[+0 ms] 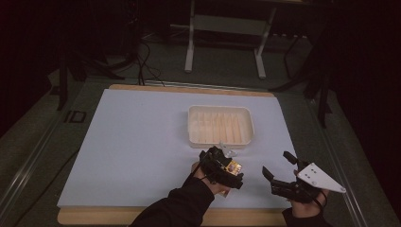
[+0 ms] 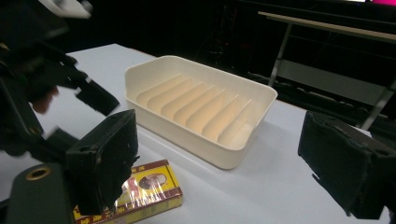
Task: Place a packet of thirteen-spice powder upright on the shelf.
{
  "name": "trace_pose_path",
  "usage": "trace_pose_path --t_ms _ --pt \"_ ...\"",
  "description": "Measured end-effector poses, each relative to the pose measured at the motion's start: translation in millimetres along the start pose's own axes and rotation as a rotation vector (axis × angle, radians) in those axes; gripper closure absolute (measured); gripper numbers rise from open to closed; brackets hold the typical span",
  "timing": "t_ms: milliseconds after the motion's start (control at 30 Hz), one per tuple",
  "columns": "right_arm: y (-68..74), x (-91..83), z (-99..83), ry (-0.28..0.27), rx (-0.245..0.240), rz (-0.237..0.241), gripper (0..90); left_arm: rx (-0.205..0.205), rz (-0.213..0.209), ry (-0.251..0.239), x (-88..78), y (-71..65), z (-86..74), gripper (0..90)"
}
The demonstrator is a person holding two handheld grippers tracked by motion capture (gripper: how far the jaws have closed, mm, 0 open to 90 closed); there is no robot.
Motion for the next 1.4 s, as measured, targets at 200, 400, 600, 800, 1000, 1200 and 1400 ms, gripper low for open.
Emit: trace_pose_path --t_ms 200,400,600,800,1000,1200,1400 --pt "-0.2 -0.5 0.0 -0.001 0.0 0.001 11.9 -0.005 0.006 0.051 15.3 -5.4 -1.3 3.1" --pt "-1.2 -1.2 0.0 -0.003 0.0 0.002 11.9 -0.023 0.003 0.094 30.7 -7.2 -4.5 4.6" --pt "-0.7 -0.5 -1.1 0.002 0.003 0.005 12.0 -0.04 -0.013 0.145 42.5 -7.3 -8.7 6.5" --pt "0.0 -0.1 -1.9 0.006 -0.001 0.009 12.0 -0.034 -0.005 0.192 51.9 -4.1 -14.9 8.4" --pt "0.3 1.1 -3.7 0.015 0.0 0.015 12.0 -0.047 -0.006 0.223 62.0 0.0 -22.7 14.9" --pt "0.7 1.5 -4.1 0.018 -0.002 0.018 12.0 -0.036 0.001 0.253 64.7 0.2 -26.9 18.7" --pt "1.7 2.4 -4.9 0.023 -0.002 0.021 12.0 -0.016 0.029 0.287 65.9 -0.8 -31.8 22.9"
Point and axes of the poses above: each handheld gripper's, and its own axes: x roughly forward along the jaws, z roughly out of its top, y roughly to its left, the point moved 8 cm from there along x, roughly forward along the jaws, and after that the axes turned 3 degrees about z, right-handed, at the moved point
